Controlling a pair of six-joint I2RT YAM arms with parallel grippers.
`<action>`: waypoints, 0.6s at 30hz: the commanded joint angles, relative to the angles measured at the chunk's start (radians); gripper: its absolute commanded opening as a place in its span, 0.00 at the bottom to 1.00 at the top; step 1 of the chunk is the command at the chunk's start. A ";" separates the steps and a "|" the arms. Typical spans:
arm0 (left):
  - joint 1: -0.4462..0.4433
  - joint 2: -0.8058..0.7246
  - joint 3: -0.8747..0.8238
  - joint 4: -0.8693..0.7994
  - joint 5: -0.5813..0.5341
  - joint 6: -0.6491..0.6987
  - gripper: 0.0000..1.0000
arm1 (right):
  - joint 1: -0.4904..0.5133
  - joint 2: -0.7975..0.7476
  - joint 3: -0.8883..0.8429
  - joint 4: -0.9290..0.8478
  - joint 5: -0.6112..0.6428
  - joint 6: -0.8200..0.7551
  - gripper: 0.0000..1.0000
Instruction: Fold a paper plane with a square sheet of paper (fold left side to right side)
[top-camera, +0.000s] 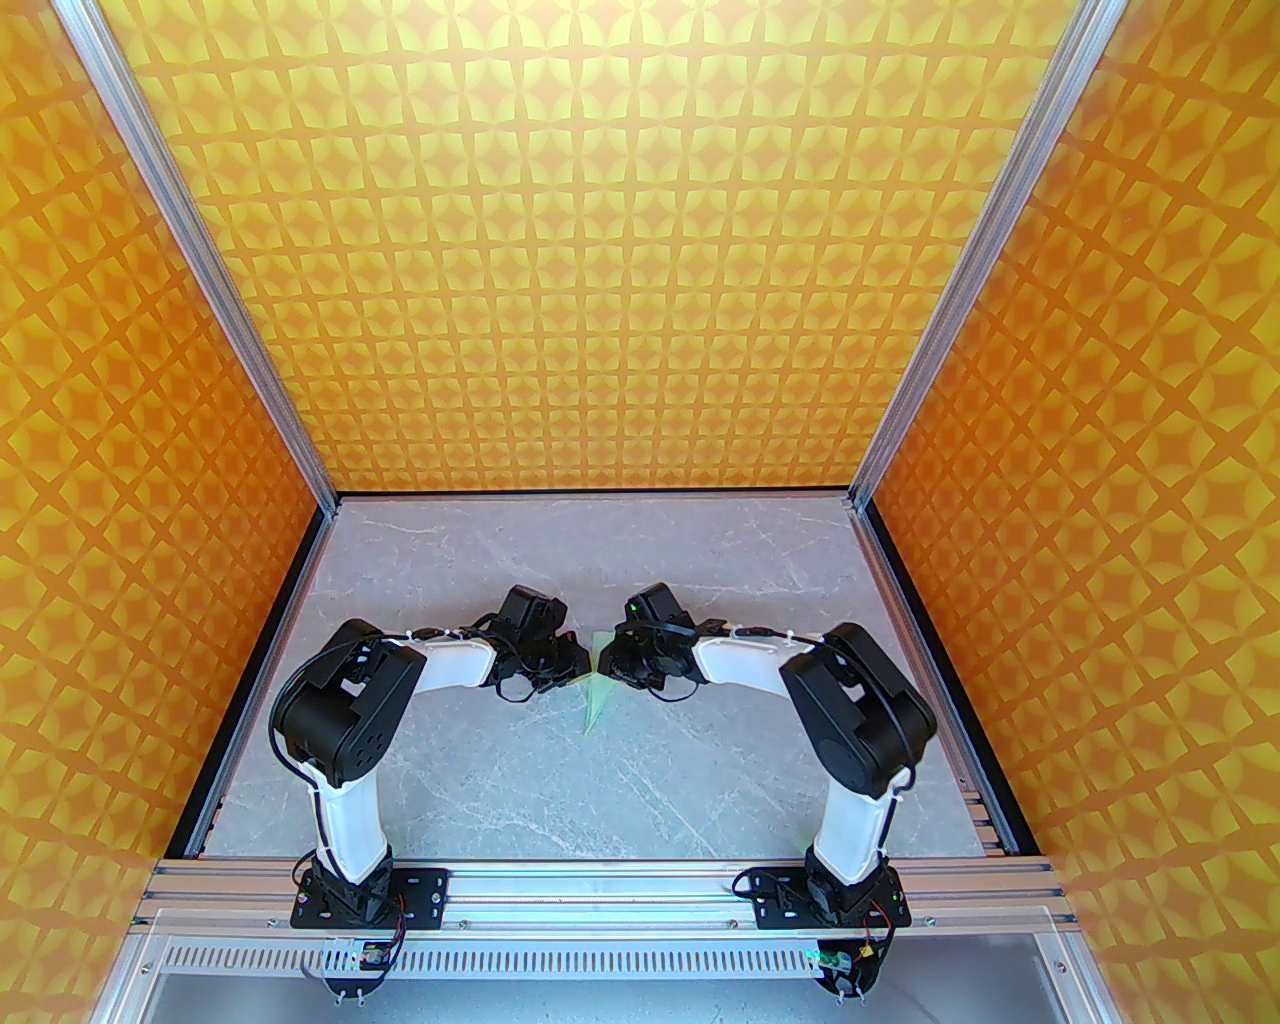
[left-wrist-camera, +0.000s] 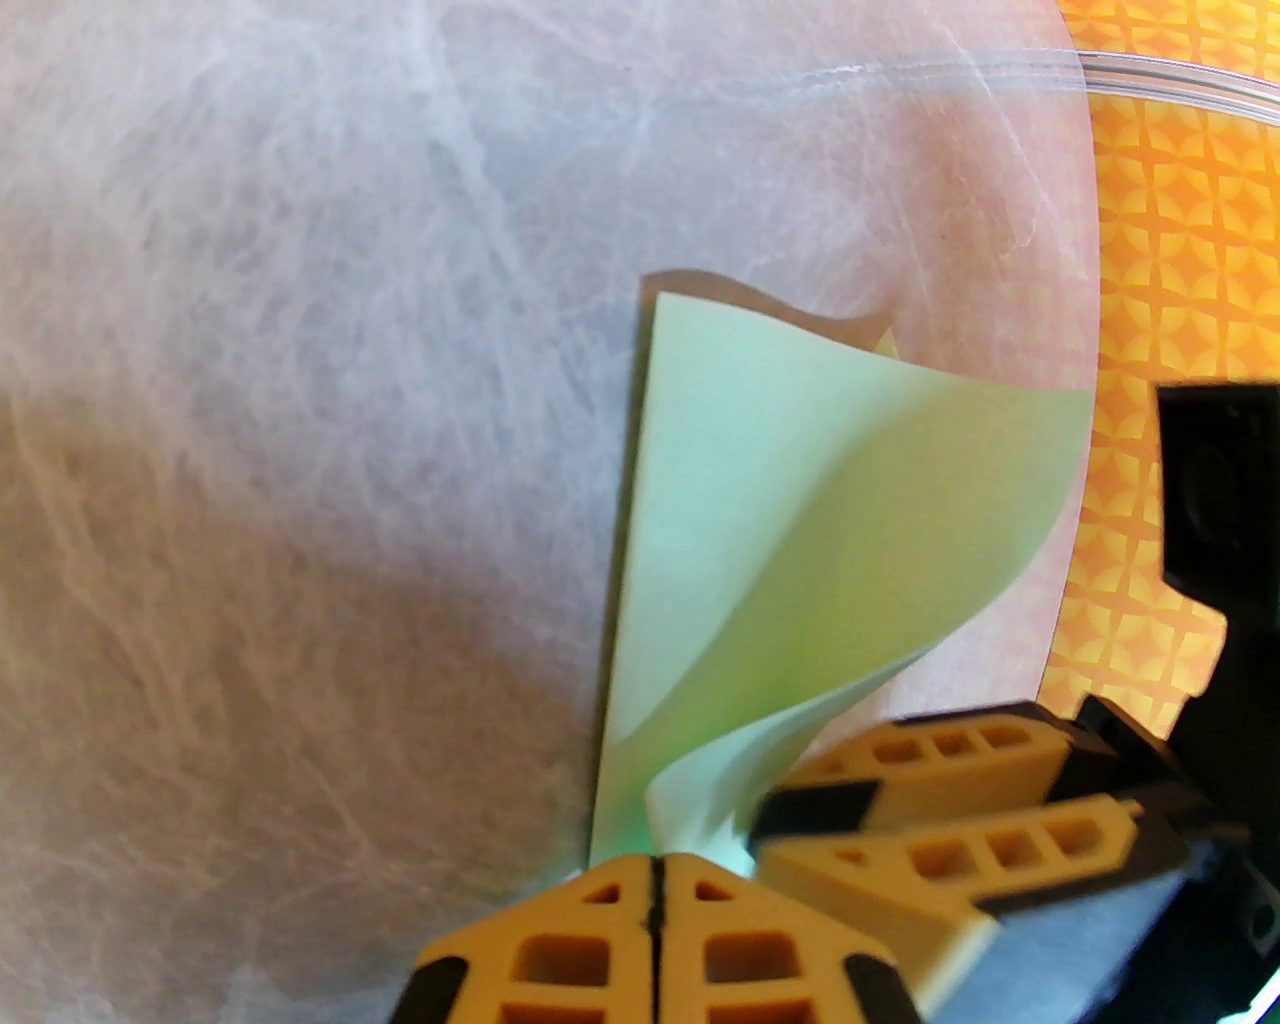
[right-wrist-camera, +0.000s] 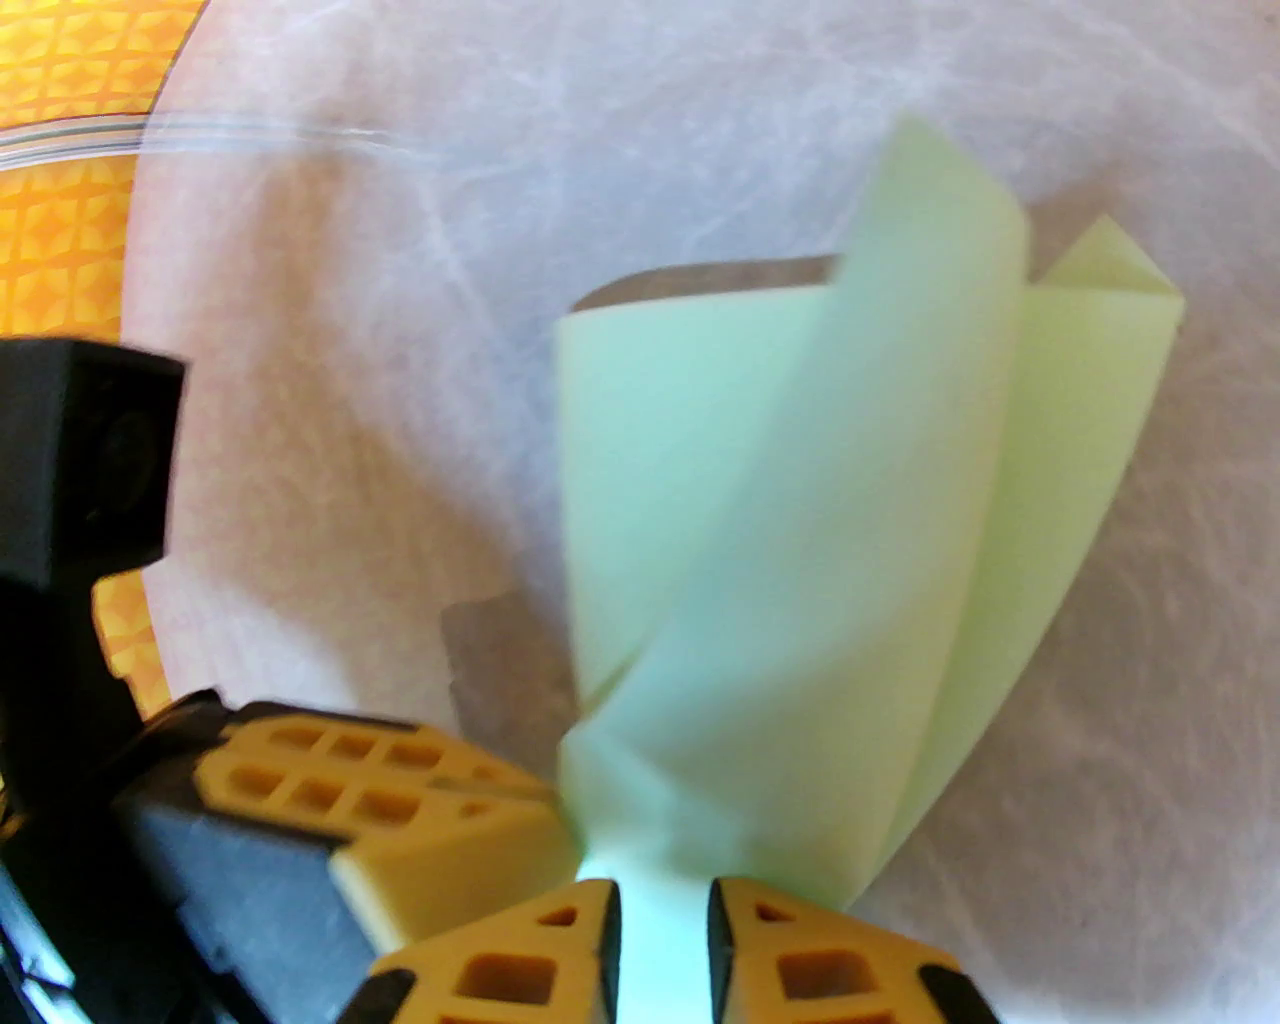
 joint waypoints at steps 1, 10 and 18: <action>-0.005 0.028 -0.007 0.018 0.018 0.005 0.07 | 0.002 -0.084 -0.054 0.058 0.006 -0.001 0.24; -0.003 0.039 -0.007 0.017 0.018 0.016 0.08 | 0.057 -0.135 -0.253 0.378 -0.064 0.152 0.06; -0.003 0.042 -0.006 0.017 0.018 0.016 0.08 | 0.079 -0.133 -0.349 0.552 -0.071 0.233 0.04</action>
